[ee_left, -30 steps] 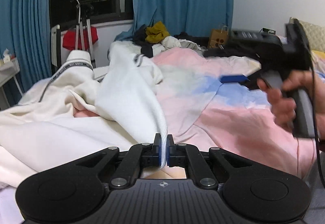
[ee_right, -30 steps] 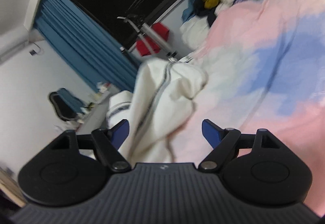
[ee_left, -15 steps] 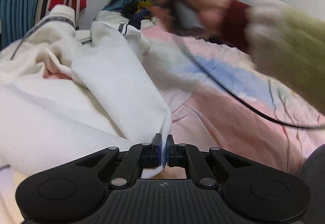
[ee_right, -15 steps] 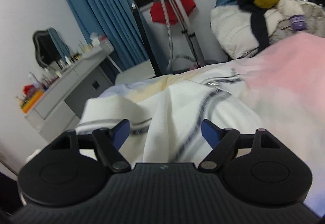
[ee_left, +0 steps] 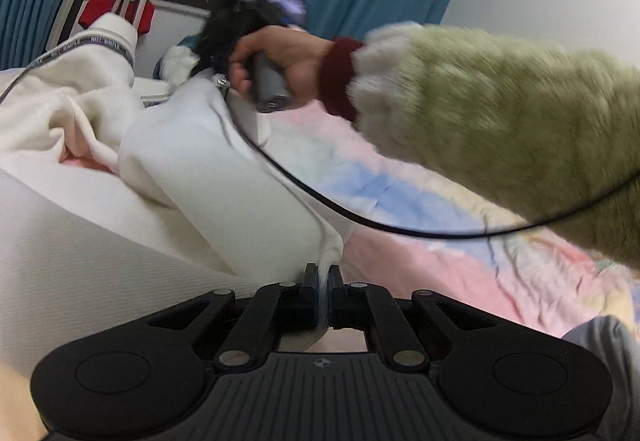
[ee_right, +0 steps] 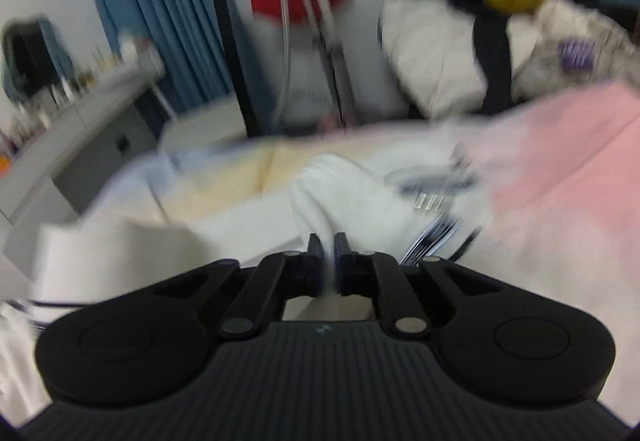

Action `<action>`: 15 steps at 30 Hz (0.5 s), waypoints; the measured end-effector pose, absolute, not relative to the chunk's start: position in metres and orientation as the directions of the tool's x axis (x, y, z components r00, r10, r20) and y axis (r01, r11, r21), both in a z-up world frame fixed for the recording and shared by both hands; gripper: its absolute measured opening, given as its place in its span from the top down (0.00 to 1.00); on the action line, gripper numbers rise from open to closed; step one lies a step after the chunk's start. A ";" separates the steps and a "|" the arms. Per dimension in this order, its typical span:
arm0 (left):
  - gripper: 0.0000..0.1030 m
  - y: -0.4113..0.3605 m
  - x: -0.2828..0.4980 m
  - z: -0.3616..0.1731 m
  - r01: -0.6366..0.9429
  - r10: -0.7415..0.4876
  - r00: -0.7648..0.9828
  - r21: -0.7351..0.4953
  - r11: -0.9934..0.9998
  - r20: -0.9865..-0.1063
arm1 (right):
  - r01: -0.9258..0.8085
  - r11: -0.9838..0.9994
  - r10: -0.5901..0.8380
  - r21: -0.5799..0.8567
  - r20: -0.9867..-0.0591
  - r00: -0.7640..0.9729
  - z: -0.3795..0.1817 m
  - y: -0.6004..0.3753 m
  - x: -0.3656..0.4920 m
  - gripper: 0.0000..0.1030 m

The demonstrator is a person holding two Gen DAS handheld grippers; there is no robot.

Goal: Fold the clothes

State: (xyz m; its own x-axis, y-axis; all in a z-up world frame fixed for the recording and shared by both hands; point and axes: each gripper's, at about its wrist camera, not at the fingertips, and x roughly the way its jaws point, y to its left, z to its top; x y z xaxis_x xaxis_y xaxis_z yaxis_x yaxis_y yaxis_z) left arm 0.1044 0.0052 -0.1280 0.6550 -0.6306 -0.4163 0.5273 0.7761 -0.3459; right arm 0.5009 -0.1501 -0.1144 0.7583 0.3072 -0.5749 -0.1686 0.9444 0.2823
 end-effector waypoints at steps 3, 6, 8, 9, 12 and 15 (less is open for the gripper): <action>0.96 0.004 0.101 -0.119 0.540 -0.632 0.672 -0.327 0.775 -0.386 | -0.141 0.931 0.301 0.336 -0.487 0.820 -0.077 -0.195 0.469 0.93; 0.96 0.002 0.095 -0.111 0.544 -0.621 0.694 -0.300 0.784 -0.364 | -0.075 0.920 0.240 0.383 -0.403 0.883 -0.051 -0.249 0.412 0.93; 0.95 0.001 0.090 -0.106 0.544 -0.611 0.711 -0.278 0.792 -0.349 | -0.034 0.908 0.194 0.418 -0.346 0.918 -0.033 -0.286 0.375 0.93; 0.95 -0.001 0.088 -0.105 0.545 -0.604 0.721 -0.262 0.797 -0.339 | -0.003 0.894 0.168 0.449 -0.328 0.930 -0.032 -0.302 0.350 0.93; 0.95 -0.011 0.083 -0.098 0.544 -0.580 0.749 -0.202 0.814 -0.319 | 0.091 0.854 0.103 0.513 -0.338 0.935 -0.048 -0.344 0.291 0.93; 0.95 -0.010 0.071 -0.090 0.527 -0.573 0.754 -0.224 0.820 -0.321 | 0.185 0.804 0.046 0.565 -0.369 0.928 -0.071 -0.387 0.236 0.93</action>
State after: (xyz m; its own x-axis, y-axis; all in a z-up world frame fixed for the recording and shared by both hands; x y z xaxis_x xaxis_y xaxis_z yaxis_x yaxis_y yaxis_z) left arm 0.0707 -0.0103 -0.0902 0.7544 -0.5726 -0.3209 0.5271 0.8199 -0.2237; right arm 0.2355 -0.3872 -0.0705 0.9285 0.0458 -0.3686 0.1846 0.8041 0.5651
